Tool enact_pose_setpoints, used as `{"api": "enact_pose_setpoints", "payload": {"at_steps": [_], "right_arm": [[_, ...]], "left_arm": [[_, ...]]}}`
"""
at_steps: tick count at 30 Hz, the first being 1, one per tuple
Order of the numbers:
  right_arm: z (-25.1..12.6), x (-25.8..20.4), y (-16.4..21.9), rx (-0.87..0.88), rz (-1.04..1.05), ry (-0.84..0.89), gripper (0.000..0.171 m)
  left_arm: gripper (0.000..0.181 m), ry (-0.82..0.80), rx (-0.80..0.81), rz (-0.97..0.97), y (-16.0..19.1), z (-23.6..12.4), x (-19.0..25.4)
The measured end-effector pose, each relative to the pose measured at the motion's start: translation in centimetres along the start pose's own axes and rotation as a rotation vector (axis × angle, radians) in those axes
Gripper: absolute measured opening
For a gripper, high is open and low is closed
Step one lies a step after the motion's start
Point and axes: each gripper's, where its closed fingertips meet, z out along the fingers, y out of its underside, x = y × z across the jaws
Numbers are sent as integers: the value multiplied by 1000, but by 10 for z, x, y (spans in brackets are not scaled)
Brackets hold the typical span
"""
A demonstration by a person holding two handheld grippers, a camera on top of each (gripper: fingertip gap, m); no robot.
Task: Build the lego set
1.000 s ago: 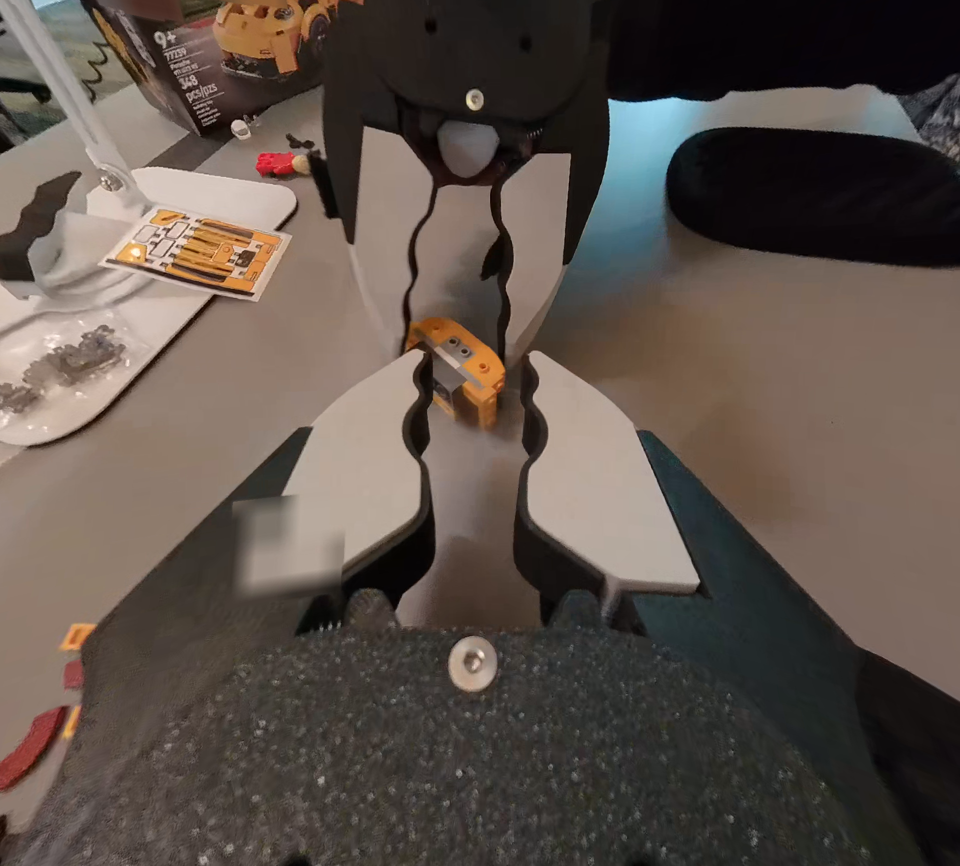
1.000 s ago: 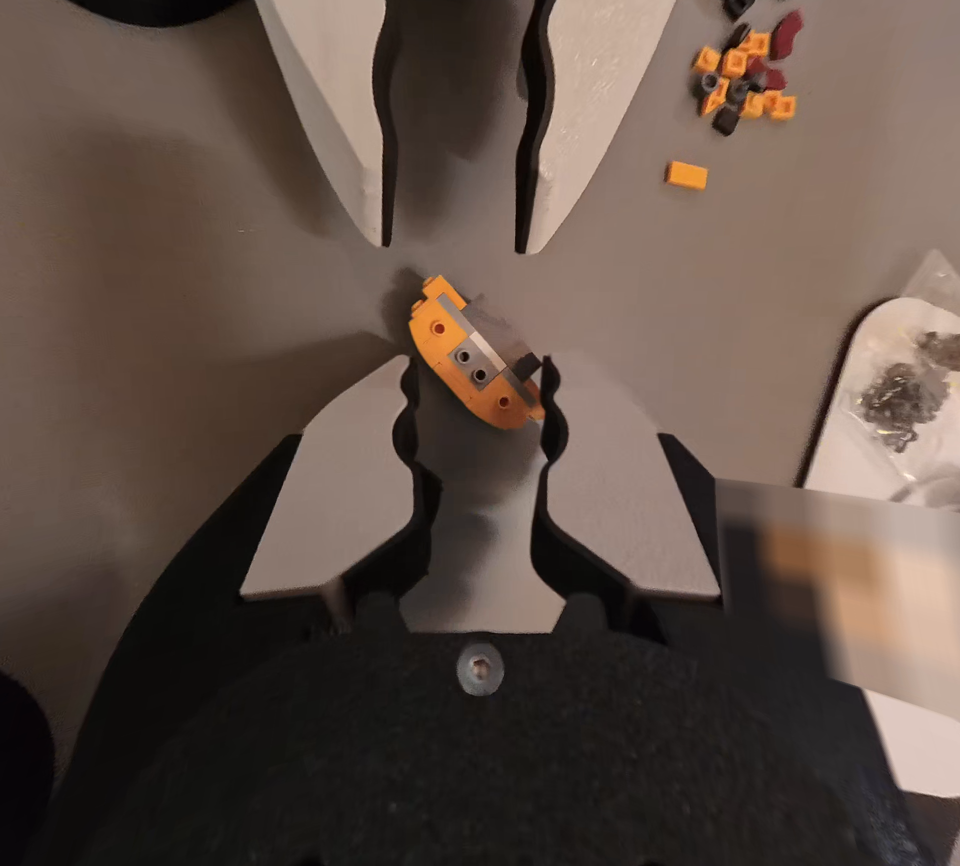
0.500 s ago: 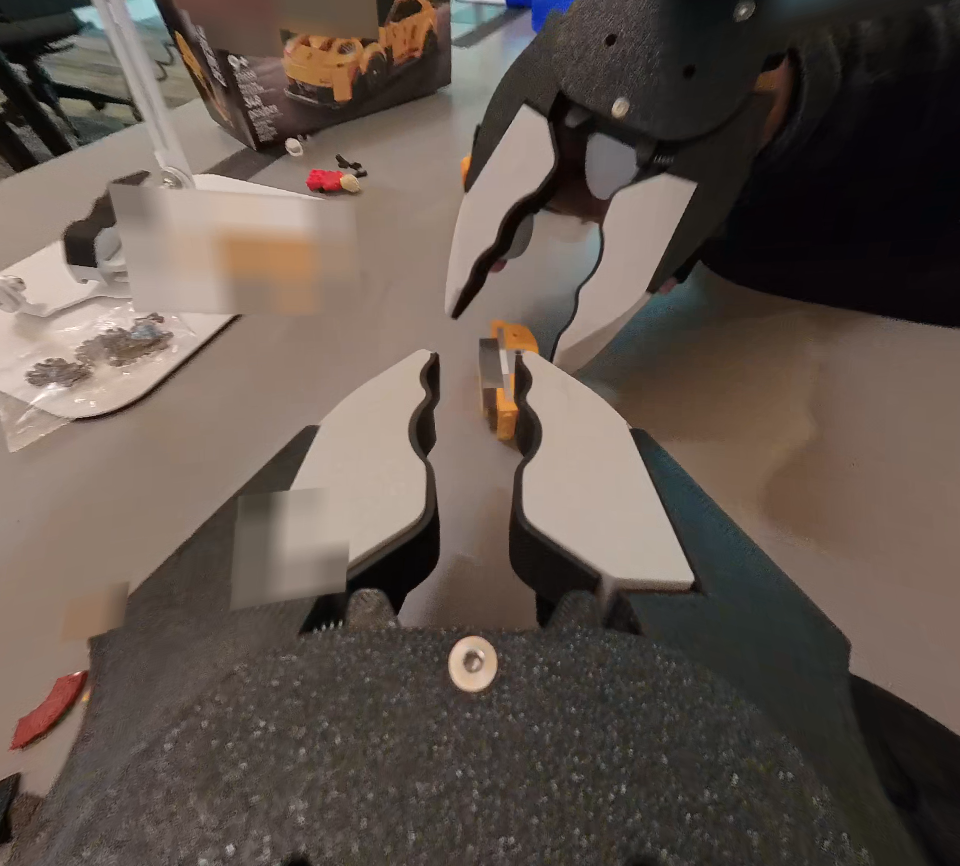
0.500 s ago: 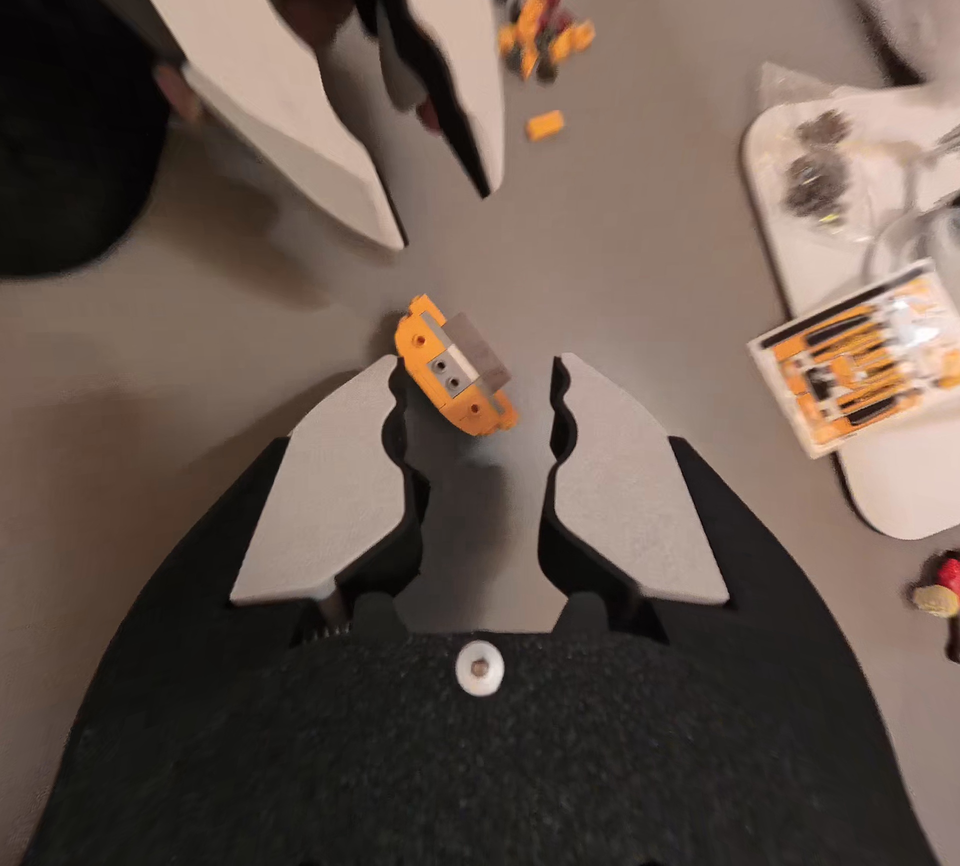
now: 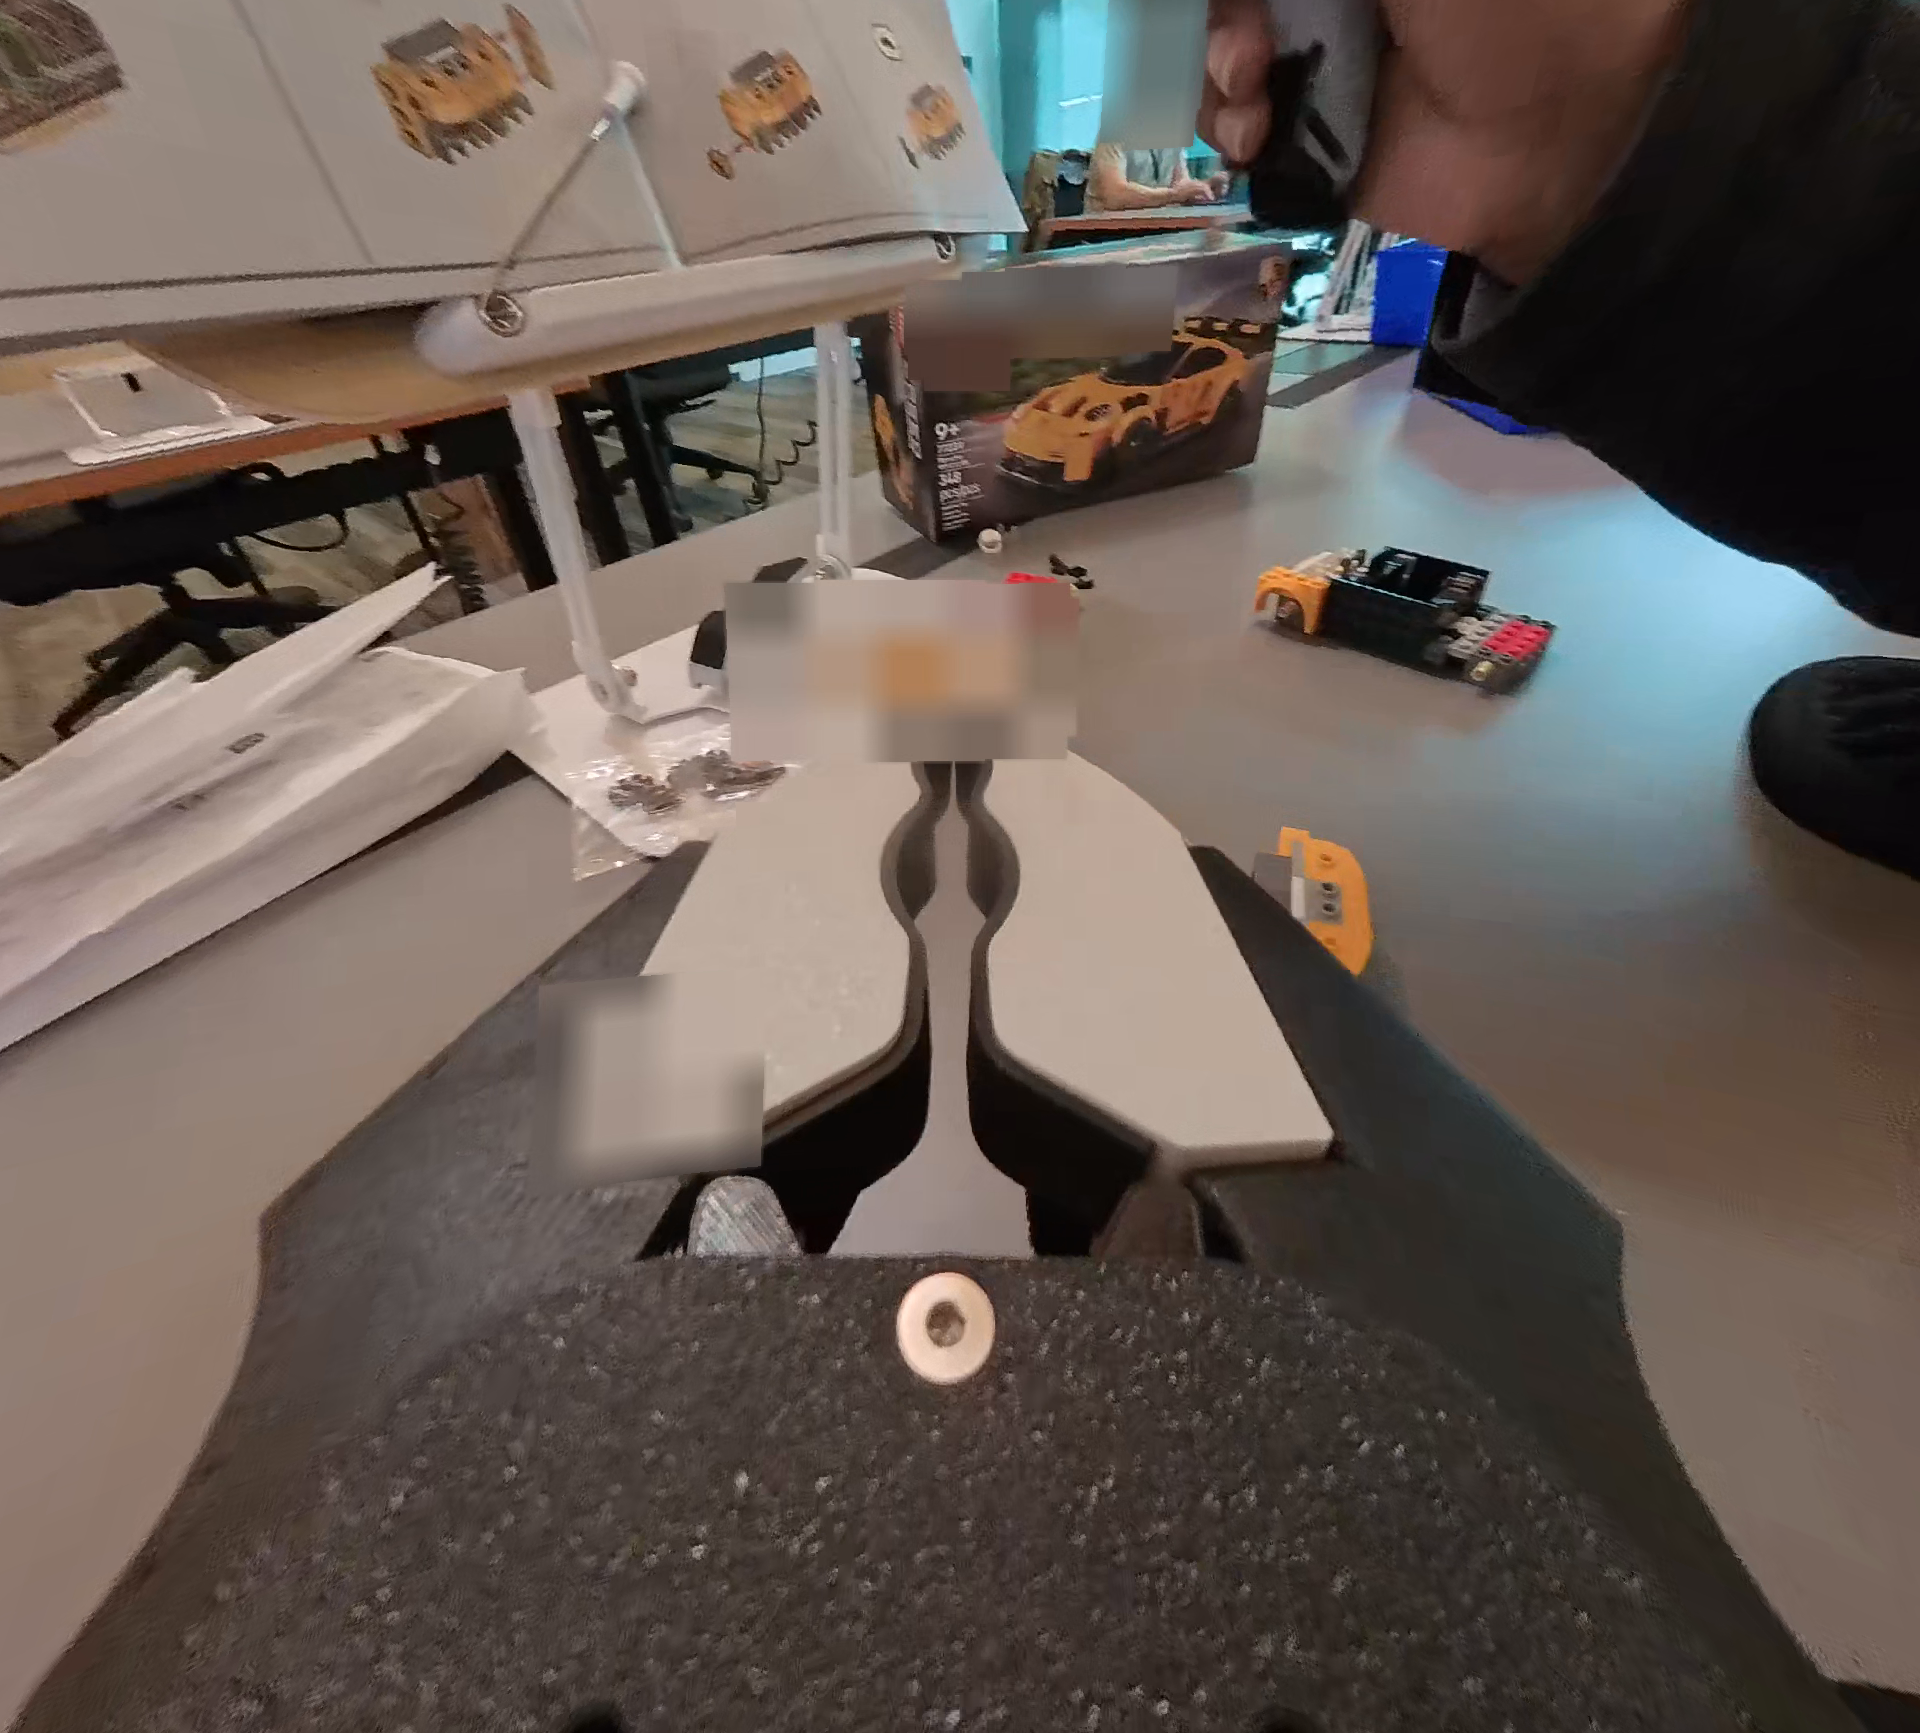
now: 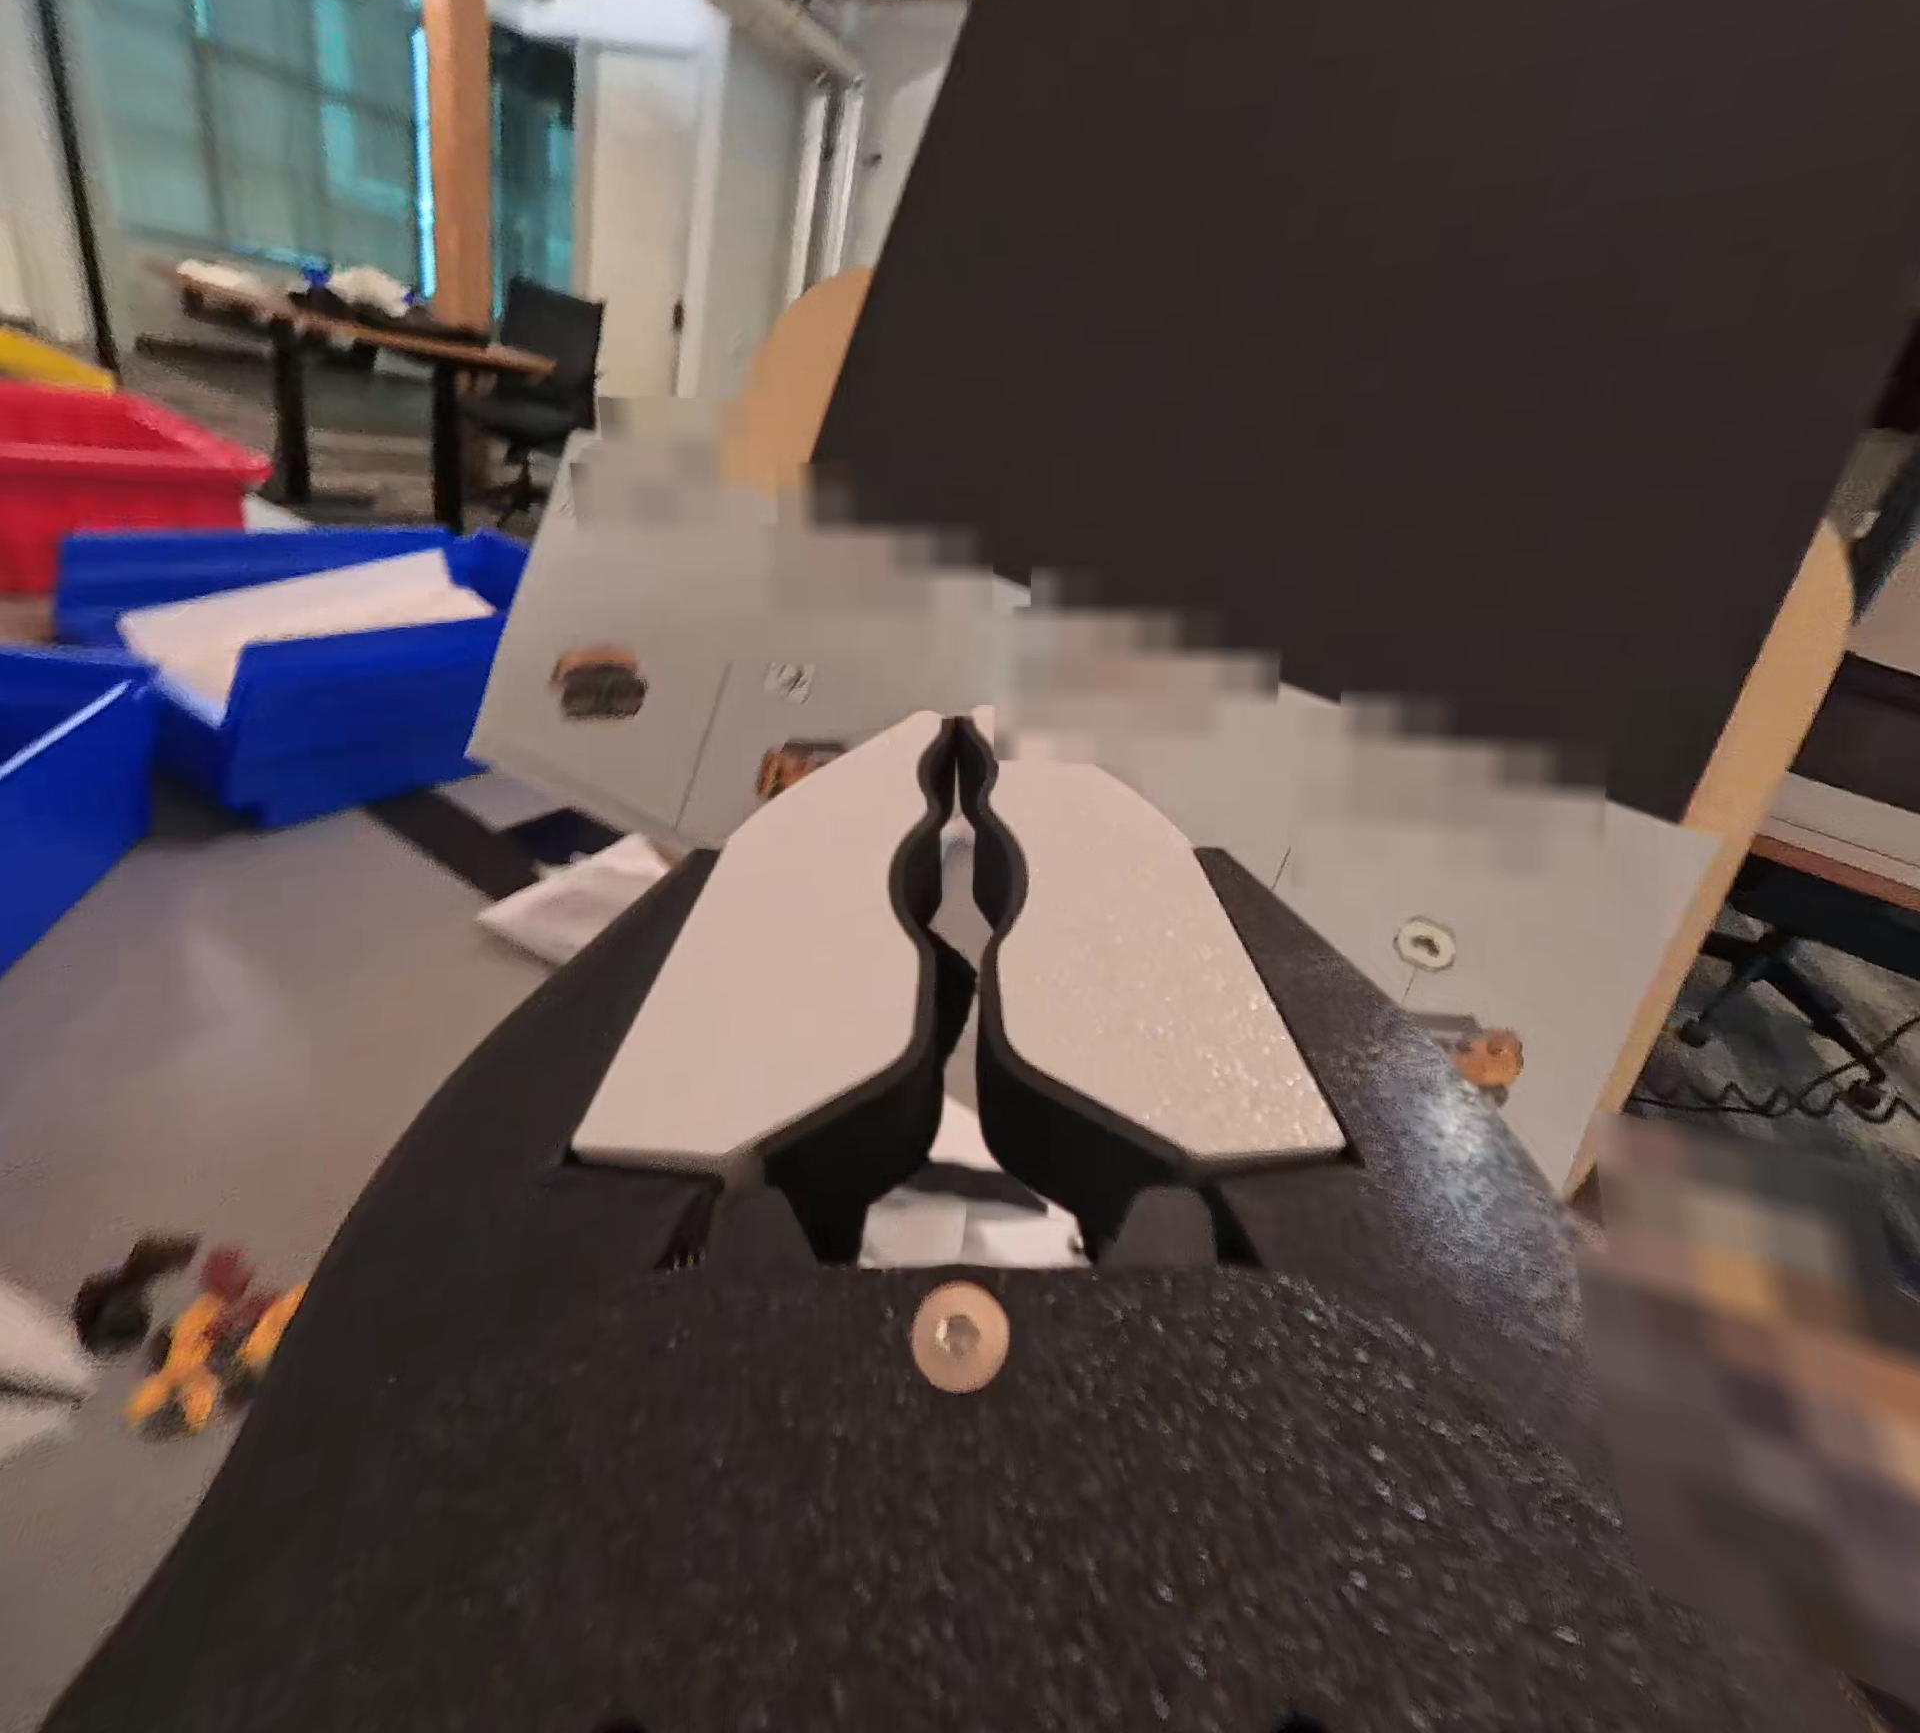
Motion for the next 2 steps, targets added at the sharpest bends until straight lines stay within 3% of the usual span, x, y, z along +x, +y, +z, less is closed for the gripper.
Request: {"api": "enact_pose_setpoints", "payload": {"at_steps": [2], "right_arm": [[16,10,-2,14,33,30,0]], "left_arm": [[0,-13,5,1,0,0,-3]]}}
